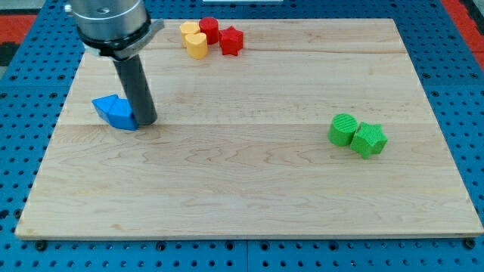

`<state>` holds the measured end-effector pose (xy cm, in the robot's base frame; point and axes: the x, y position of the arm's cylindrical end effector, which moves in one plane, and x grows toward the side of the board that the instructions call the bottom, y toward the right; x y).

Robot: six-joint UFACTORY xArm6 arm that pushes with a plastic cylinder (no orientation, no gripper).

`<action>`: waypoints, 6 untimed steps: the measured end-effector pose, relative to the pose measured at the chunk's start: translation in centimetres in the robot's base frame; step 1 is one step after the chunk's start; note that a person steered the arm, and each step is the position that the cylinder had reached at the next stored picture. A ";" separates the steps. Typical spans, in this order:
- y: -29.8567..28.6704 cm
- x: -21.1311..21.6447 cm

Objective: Move the arm parallel to the right of the green star

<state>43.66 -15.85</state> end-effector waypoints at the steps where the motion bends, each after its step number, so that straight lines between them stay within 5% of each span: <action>1: -2.4 0.0; 2: 1.3 -0.1; 4: 24.3 -9.3; 5: 36.4 -4.5; 6: 41.8 4.9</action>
